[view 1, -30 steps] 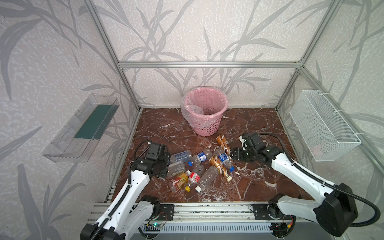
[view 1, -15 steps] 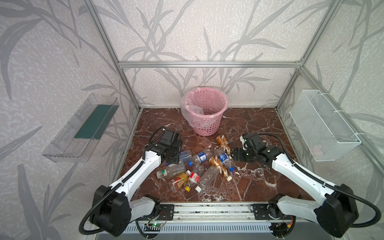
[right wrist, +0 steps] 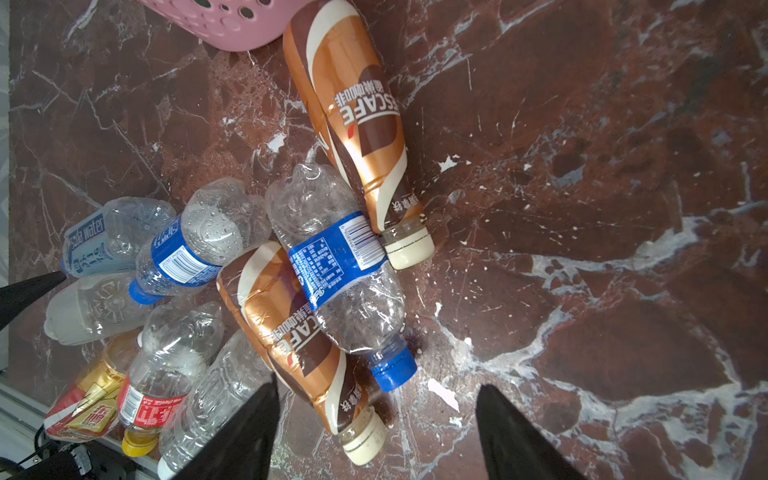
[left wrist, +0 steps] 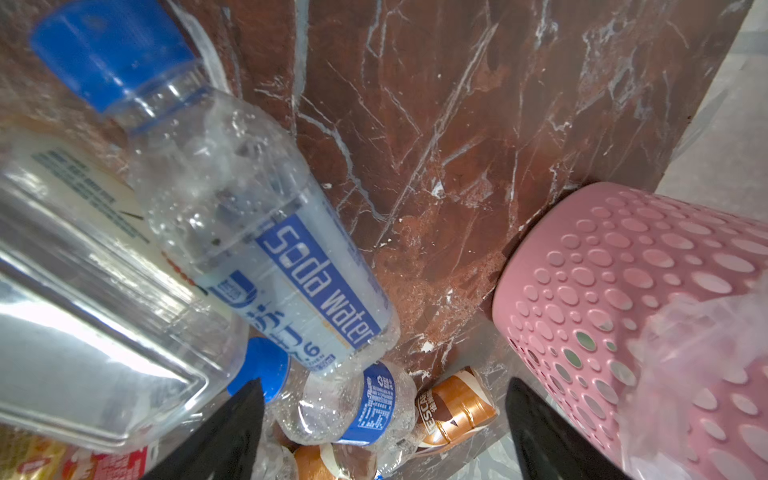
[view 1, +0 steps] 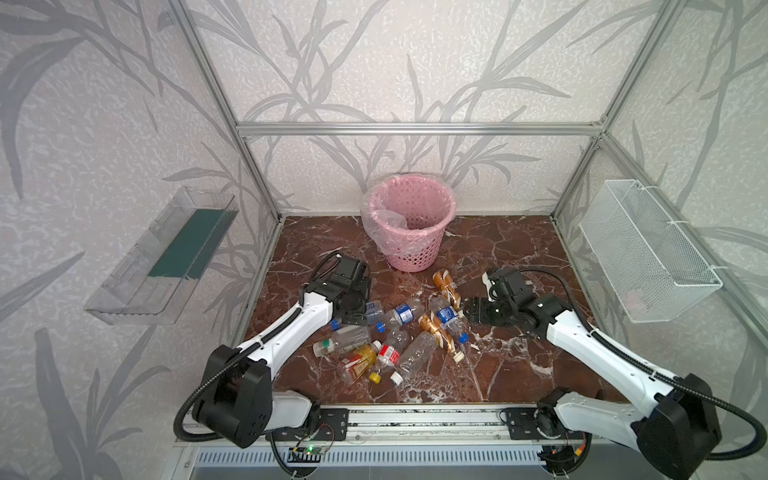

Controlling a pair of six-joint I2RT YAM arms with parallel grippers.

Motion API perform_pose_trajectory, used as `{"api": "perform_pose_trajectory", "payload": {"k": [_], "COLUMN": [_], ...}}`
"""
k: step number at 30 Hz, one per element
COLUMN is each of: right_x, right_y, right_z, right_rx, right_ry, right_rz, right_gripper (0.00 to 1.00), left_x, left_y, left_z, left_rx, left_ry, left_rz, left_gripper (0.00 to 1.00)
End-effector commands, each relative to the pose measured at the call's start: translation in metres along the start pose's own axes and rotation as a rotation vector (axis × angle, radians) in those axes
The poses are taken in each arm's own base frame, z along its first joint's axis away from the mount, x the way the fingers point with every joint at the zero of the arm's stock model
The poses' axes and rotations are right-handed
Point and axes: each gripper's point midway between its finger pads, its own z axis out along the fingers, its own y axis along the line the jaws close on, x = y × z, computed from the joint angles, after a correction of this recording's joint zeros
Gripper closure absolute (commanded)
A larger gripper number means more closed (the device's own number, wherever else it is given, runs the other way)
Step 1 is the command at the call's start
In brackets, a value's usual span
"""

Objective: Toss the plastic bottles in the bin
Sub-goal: 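Grasp the clear soda water bottle with the left gripper and lift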

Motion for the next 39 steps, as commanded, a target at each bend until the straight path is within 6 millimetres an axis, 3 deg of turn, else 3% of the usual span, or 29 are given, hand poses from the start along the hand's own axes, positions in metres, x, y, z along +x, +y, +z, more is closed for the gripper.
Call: {"api": "perform_pose_trajectory", "payload": {"k": [1,14,23,30,39], "right_x": [0.004,0.009,0.008,0.008,0.009], "right_y": [-0.004,-0.009,-0.01,-0.01,-0.01], "right_z": [-0.003,0.0,0.001,0.003,0.003], "right_rx": [0.014,0.029,0.035,0.034,0.035], "right_ry": [0.001,0.005,0.007,0.01,0.011], "right_rz": [-0.013,-0.014,-0.015,-0.011,-0.012], "right_gripper": [0.25,0.25,0.25,0.25,0.26], "left_x": [0.002,0.001,-0.013,-0.028,-0.042], "left_y": [0.011,0.018,0.013,0.02,0.014], "left_z": [0.01,0.034,0.039,0.048,0.05], "left_rx": [-0.055,-0.112,-0.126,-0.212,-0.253], "left_ry": [0.007,0.006,-0.02,-0.008,0.017], "left_rz": [-0.066,-0.076,-0.059,0.039,0.282], "left_gripper": [0.1,0.11,0.22,0.26,0.35]}}
